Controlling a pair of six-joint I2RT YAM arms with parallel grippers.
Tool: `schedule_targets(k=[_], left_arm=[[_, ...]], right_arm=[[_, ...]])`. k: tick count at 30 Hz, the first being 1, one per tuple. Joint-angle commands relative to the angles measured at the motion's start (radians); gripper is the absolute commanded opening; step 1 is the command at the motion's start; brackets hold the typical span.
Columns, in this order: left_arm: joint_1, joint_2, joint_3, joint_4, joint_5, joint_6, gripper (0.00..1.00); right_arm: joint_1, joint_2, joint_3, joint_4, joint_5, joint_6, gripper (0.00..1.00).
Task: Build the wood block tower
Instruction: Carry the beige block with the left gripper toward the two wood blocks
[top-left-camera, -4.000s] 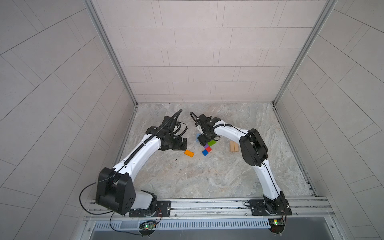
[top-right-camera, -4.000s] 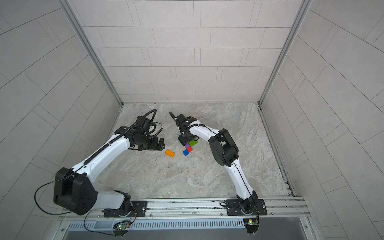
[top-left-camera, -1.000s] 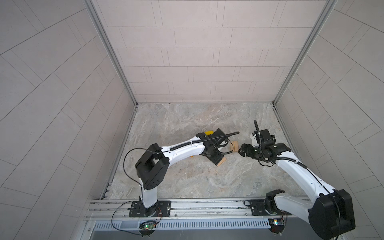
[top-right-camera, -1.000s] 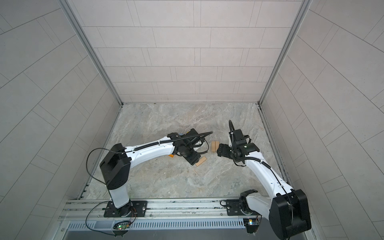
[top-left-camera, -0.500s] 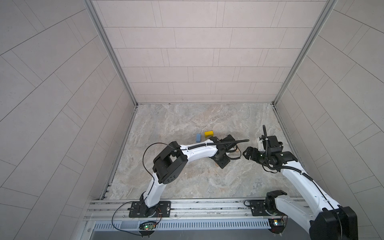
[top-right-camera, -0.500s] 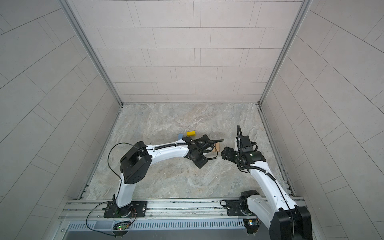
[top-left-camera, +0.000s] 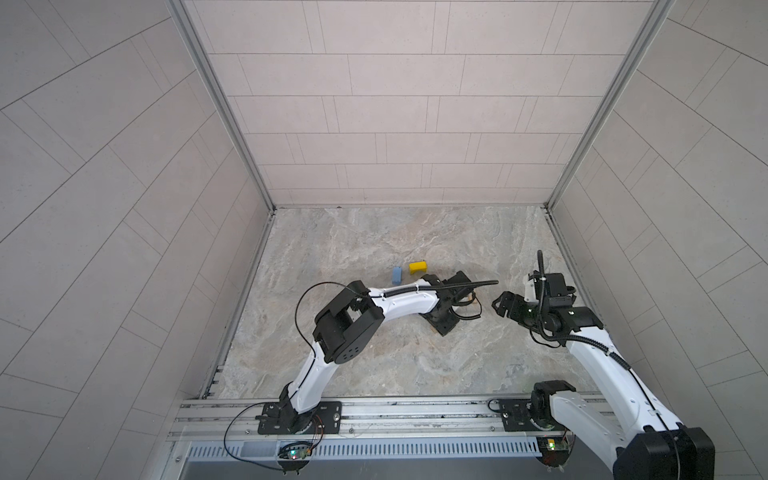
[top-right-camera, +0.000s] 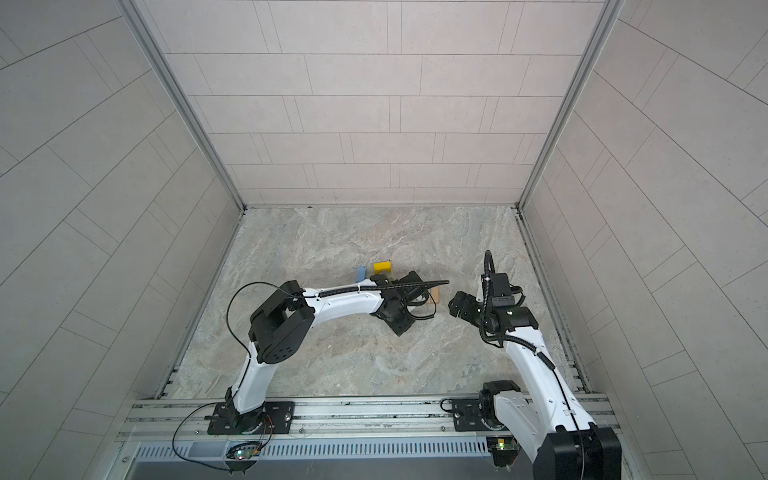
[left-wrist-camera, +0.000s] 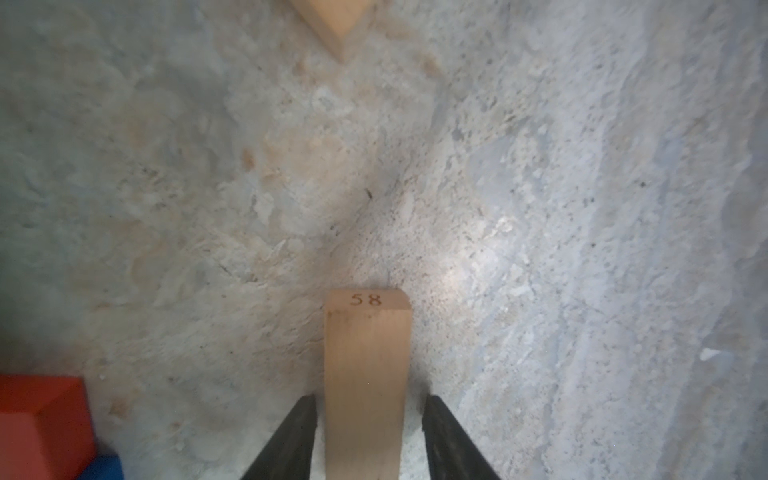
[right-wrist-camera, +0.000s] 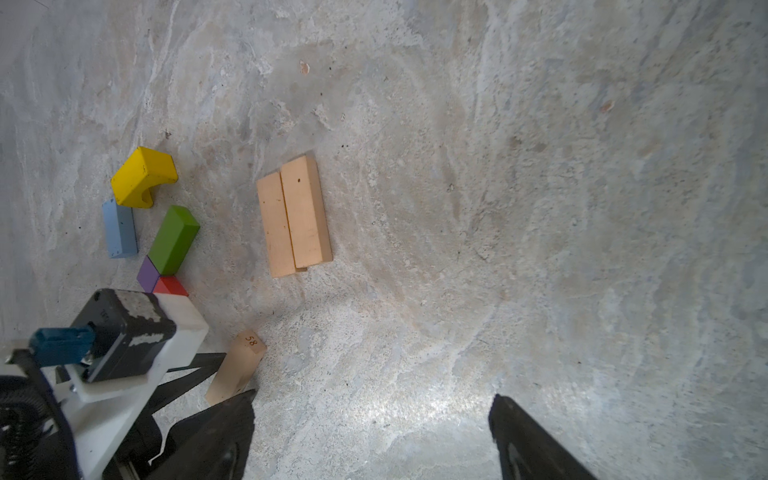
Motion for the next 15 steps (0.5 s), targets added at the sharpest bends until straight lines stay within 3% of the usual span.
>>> schedule_targets(k=[1, 5, 10, 15], left_arm=[[0.001, 0.009, 0.023, -0.004, 0.003, -0.006, 0.42], [0.008, 0.002, 0.025, -0.010, 0.014, -0.015, 0.32], [0.030, -0.019, 0.021, -0.011, 0.032, -0.057, 0.30], [0.092, -0.046, 0.015, 0.026, 0.098, -0.178, 0.29]], right_arm=[[-0.005, 0.000, -0.005, -0.002, 0.000, -0.001, 0.90], [-0.005, 0.006, -0.007, 0.009, 0.006, -0.003, 0.89], [-0.006, 0.037, -0.007, 0.037, 0.007, -0.009, 0.89], [-0.006, 0.084, 0.016, 0.070, 0.035, -0.037, 0.89]])
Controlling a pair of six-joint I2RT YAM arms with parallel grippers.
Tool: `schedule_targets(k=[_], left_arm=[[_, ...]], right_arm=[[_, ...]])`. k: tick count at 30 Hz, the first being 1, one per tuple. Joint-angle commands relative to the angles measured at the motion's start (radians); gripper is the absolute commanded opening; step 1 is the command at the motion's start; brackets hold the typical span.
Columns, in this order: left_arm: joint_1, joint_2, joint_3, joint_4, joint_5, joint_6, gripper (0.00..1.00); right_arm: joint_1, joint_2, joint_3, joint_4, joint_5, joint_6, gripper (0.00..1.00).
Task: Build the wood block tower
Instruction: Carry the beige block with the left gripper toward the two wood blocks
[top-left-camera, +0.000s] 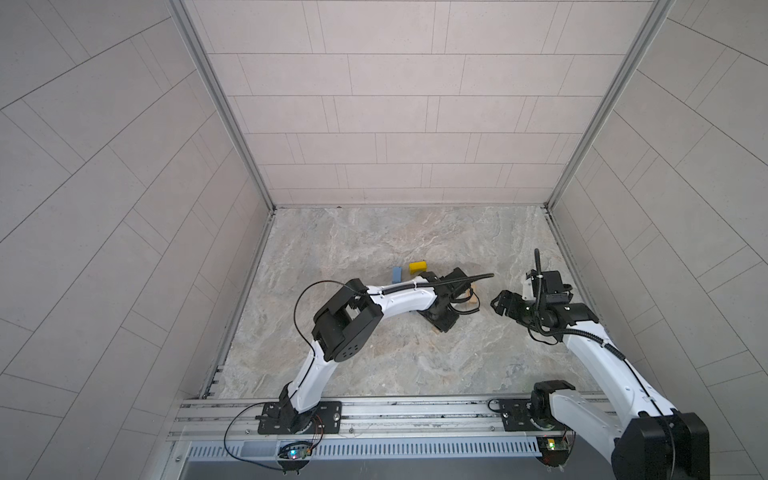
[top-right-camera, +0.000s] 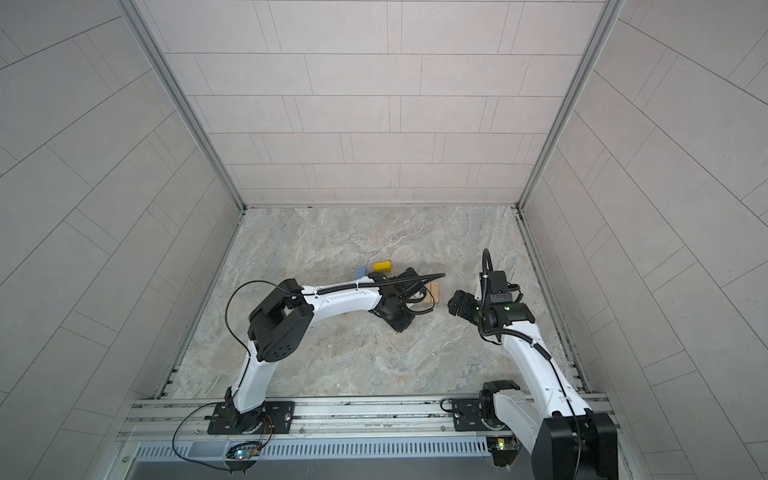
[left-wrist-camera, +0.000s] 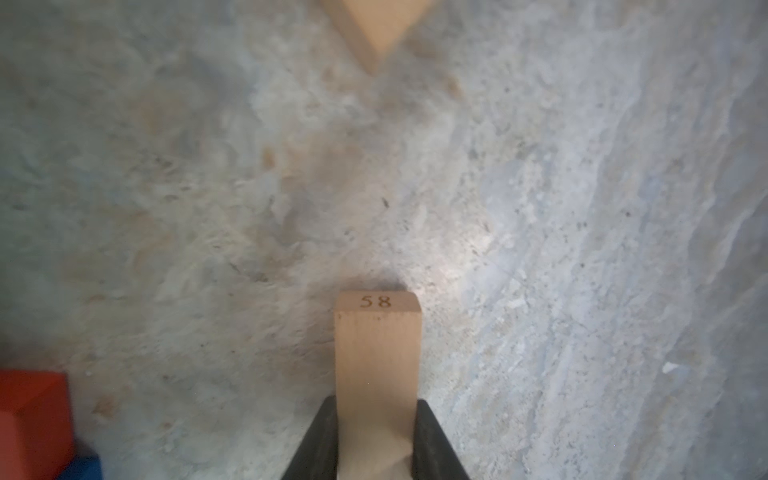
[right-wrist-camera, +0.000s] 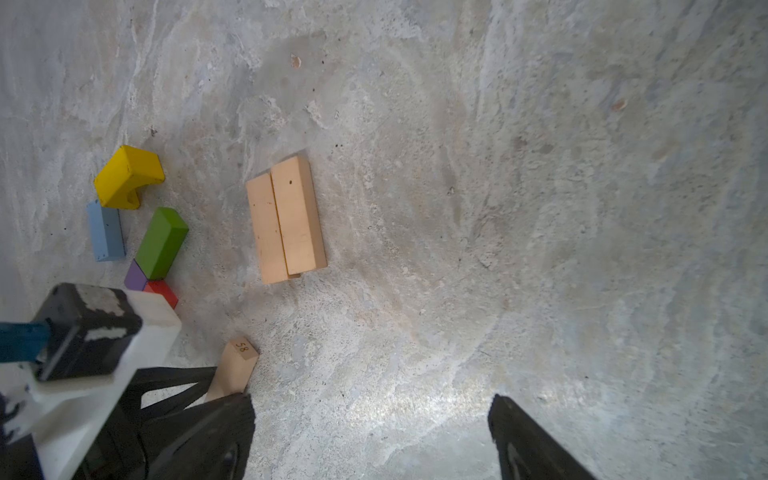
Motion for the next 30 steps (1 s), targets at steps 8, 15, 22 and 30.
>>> schedule_targets(k=[8, 15, 22, 30], left_arm=[[0.104, -0.016, 0.090, 0.010, 0.054, -0.258, 0.29], [0.122, 0.059, 0.193, 0.018, 0.058, -0.369, 0.29], [0.141, 0.127, 0.253, 0.081, 0.121, -0.487, 0.29], [0.139, 0.151, 0.239, 0.173, 0.144, -0.605, 0.29]], right_arm=[[-0.009, 0.081, 0.067, 0.070, 0.083, -0.063, 0.89], [-0.014, 0.202, 0.134, 0.121, 0.072, -0.039, 0.89], [-0.021, 0.287, 0.179, 0.126, 0.022, -0.029, 0.87], [-0.027, 0.297, 0.175, 0.126, 0.002, -0.029, 0.87]])
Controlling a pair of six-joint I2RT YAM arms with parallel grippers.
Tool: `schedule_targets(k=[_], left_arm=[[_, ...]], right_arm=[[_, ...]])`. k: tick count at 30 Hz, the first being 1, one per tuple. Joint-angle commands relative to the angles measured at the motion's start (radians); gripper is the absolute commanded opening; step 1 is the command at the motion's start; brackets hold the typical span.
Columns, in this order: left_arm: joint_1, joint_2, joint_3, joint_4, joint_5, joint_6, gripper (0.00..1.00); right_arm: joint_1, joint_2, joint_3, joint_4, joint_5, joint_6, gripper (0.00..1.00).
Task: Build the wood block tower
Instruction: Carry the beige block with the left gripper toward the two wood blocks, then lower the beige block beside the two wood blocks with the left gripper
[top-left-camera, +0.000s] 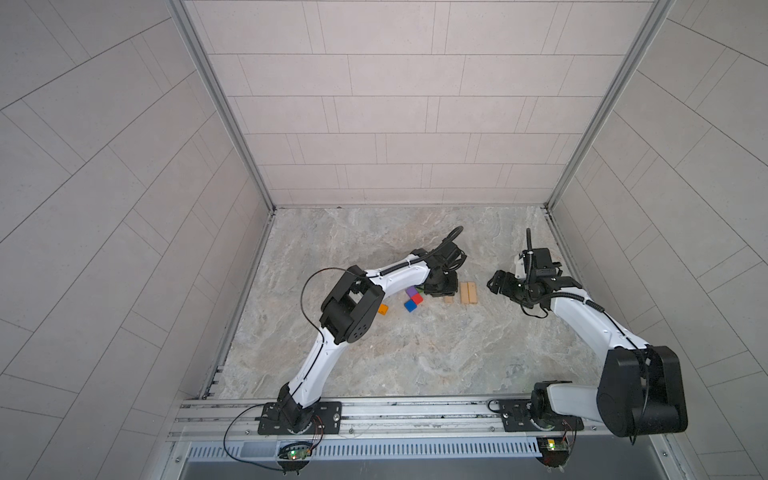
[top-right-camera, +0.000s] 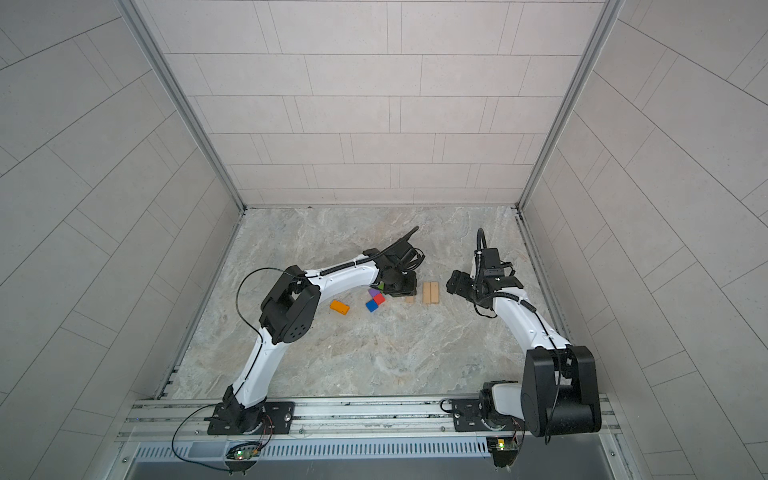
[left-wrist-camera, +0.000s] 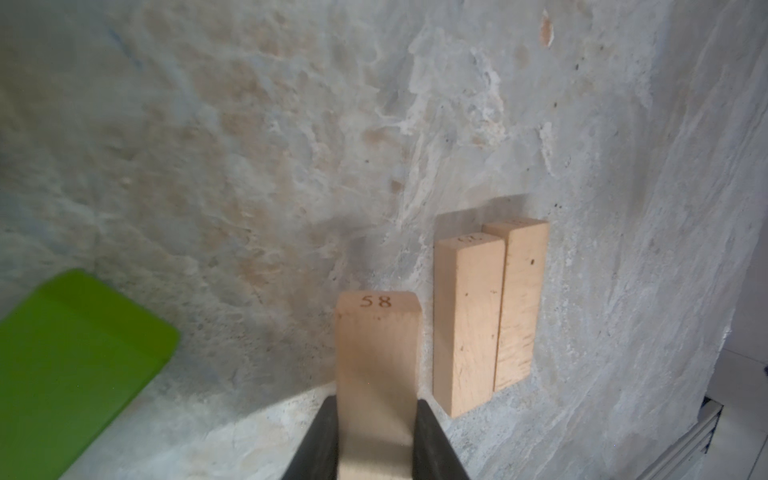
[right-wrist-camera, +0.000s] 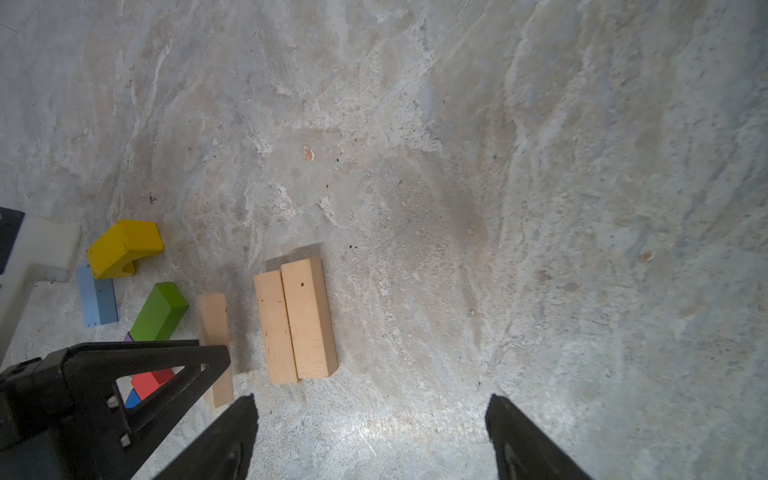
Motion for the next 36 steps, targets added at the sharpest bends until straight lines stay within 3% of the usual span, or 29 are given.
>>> schedule_targets(k=[1, 13, 36], left_arm=[[0.004, 0.003, 0.002, 0.060, 0.020, -0.068, 0.29], [0.001, 0.007, -0.061, 0.175, 0.050, -0.128, 0.30], [-0.007, 0.008, -0.126, 0.231, 0.071, -0.142, 0.35]], right_arm=[[-0.005, 0.002, 0.005, -0.004, -0.011, 0.008, 0.87], [-0.008, 0.006, 0.004, -0.004, -0.051, 0.004, 0.87], [-0.016, 0.020, -0.004, -0.004, -0.074, 0.000, 0.86]])
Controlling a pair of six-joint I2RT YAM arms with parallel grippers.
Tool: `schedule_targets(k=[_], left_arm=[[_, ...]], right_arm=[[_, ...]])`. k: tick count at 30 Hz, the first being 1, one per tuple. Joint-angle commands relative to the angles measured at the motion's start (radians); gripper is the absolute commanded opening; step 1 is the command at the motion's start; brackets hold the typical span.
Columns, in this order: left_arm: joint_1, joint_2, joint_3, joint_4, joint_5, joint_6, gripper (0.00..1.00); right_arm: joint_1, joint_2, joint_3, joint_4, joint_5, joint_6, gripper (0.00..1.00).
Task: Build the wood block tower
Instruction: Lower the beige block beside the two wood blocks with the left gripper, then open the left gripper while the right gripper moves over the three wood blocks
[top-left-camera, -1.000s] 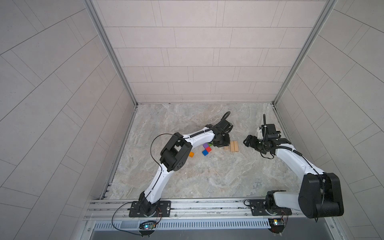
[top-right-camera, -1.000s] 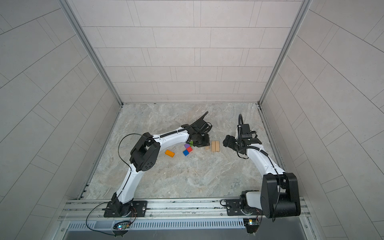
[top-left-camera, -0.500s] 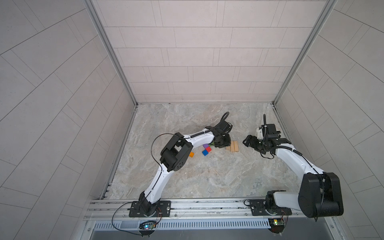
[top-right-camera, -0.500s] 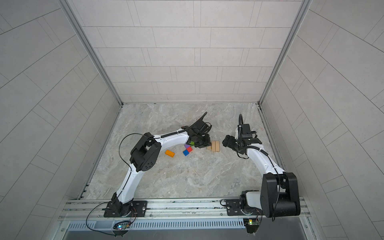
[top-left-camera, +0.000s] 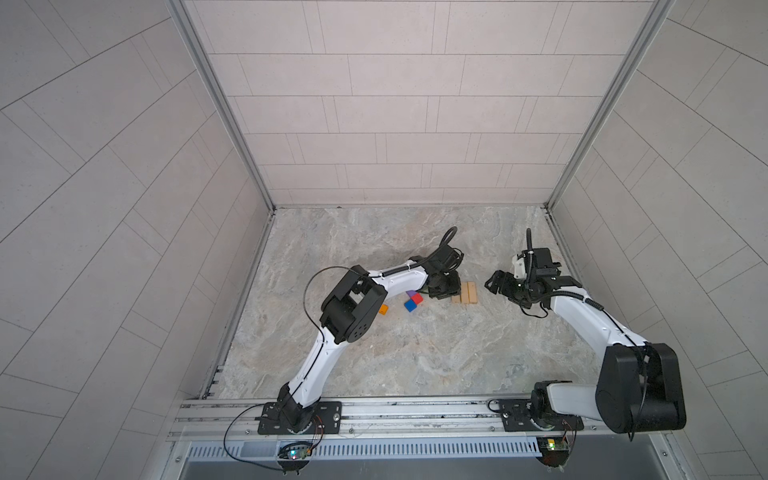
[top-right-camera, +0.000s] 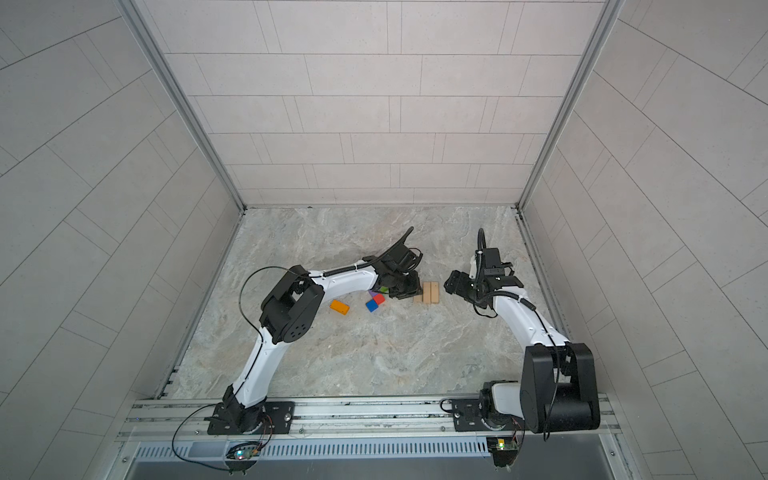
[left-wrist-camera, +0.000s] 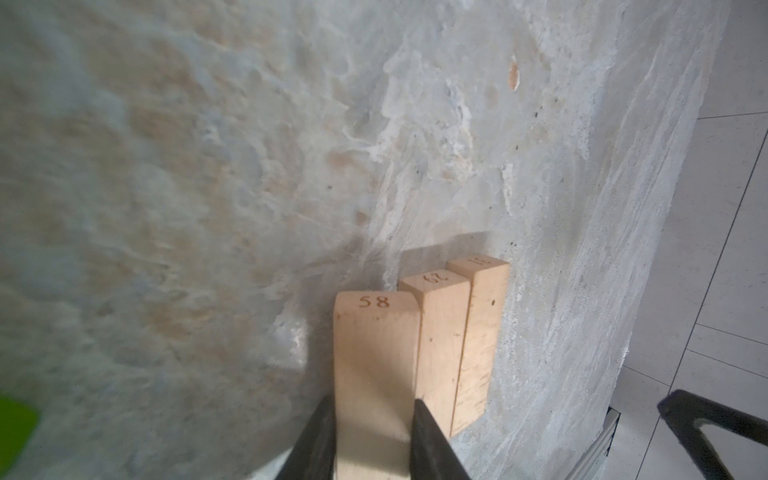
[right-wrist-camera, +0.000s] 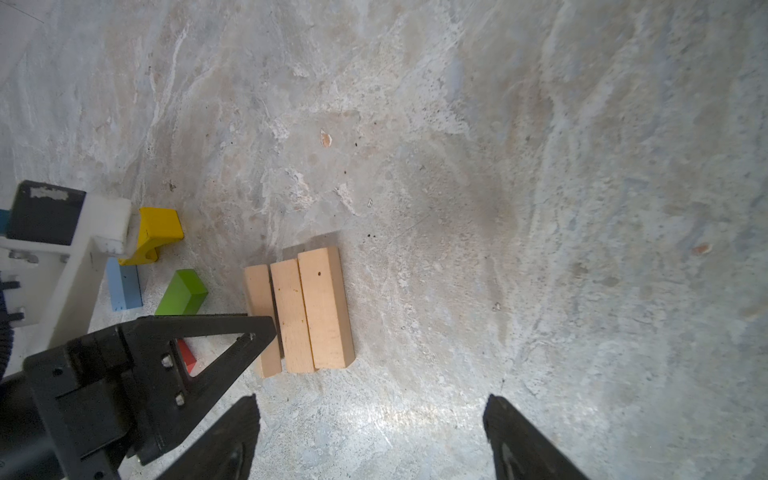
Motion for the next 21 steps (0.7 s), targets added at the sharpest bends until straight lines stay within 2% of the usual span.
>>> schedule_targets(k=[1, 13, 21], left_arm=[[-0.007, 0.005, -0.021, 0.001, 0.004, -0.006, 0.35], [0.002, -0.034, -0.065, 0.010, 0.000, -0.002, 0.42], [0.033, -0.134, -0.079, -0.064, -0.020, 0.072, 0.51]], right_arm=[[-0.004, 0.006, -0.004, -0.007, -0.007, 0.000, 0.86], [-0.006, 0.024, 0.002, -0.007, -0.018, -0.007, 0.85], [-0.008, 0.073, 0.022, -0.035, 0.044, -0.056, 0.85]])
